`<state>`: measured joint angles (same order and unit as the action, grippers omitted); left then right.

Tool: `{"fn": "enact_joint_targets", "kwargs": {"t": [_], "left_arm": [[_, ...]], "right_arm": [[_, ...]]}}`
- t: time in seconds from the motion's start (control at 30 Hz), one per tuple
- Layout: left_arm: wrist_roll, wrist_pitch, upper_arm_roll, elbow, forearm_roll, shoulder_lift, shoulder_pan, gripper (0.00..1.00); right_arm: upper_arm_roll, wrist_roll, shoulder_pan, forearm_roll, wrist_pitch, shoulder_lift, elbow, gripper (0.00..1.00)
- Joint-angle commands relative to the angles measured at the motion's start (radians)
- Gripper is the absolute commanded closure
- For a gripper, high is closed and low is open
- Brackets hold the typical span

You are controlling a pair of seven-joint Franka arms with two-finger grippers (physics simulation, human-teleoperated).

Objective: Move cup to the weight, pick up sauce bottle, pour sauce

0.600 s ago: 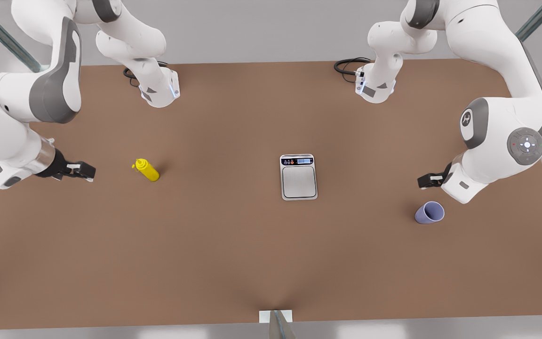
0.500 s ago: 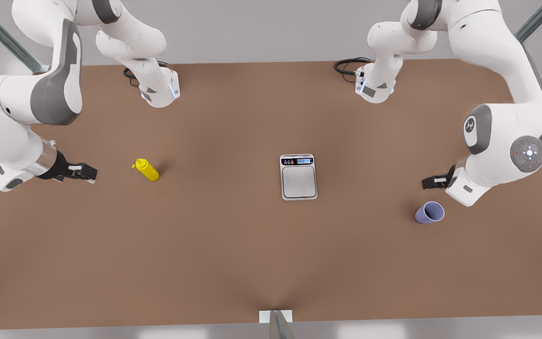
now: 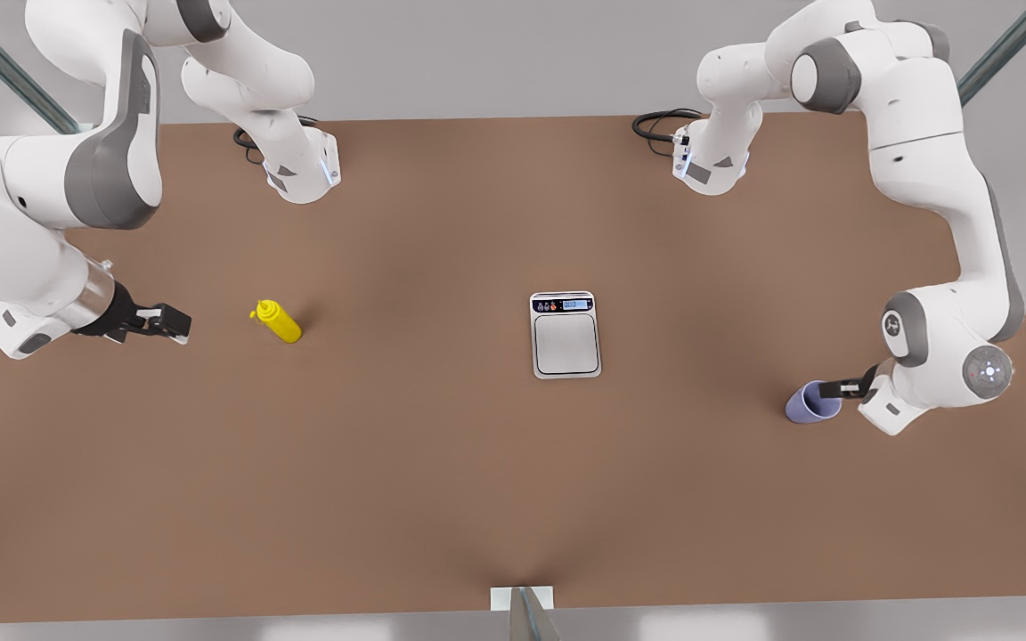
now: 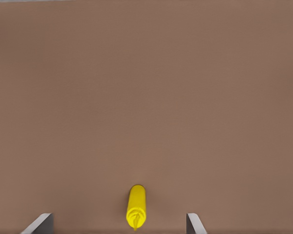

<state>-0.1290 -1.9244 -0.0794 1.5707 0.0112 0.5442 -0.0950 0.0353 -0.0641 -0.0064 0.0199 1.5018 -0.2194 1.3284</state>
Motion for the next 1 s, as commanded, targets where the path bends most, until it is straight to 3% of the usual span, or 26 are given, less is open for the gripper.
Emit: {"fn": "enact_joint_targets", "kwargs": {"t": [0.0, 0.47, 0.5, 0.53, 0.57, 0.6, 0.97], "left_arm": [[0.0, -0.002, 0.0, 0.0, 0.019, 0.0, -0.002, 0.0], [0.008, -0.142, 0.001, 0.055, 0.021, 0.097, -0.049, 0.0], [0.014, -0.145, 0.004, 0.055, 0.021, 0.099, -0.049, 0.06], [0.015, -0.145, 0.006, 0.055, 0.021, 0.103, -0.049, 0.3], [0.015, -0.145, 0.007, 0.055, 0.021, 0.105, -0.049, 0.61], [0.015, -0.143, 0.007, 0.055, 0.027, 0.106, -0.049, 0.77], [0.025, -0.125, 0.02, 0.055, 0.062, 0.112, -0.048, 0.79]], "right_arm": [[0.0, 0.0, -0.001, 0.0, 0.0, 0.0, 0.0, 0.0], [0.0, -0.011, -0.006, -0.008, -0.005, -0.006, 0.0, 0.0], [0.0, -0.011, -0.007, -0.008, -0.005, -0.006, 0.0, 0.0], [0.0, -0.011, -0.007, -0.008, -0.005, -0.008, 0.0, 0.0], [0.0, -0.011, -0.007, -0.008, -0.005, -0.008, 0.0, 0.0], [0.0, -0.011, -0.007, -0.009, -0.005, -0.008, 0.0, 0.0], [0.0, -0.013, -0.018, -0.02, -0.009, -0.008, 0.002, 0.0]]}}
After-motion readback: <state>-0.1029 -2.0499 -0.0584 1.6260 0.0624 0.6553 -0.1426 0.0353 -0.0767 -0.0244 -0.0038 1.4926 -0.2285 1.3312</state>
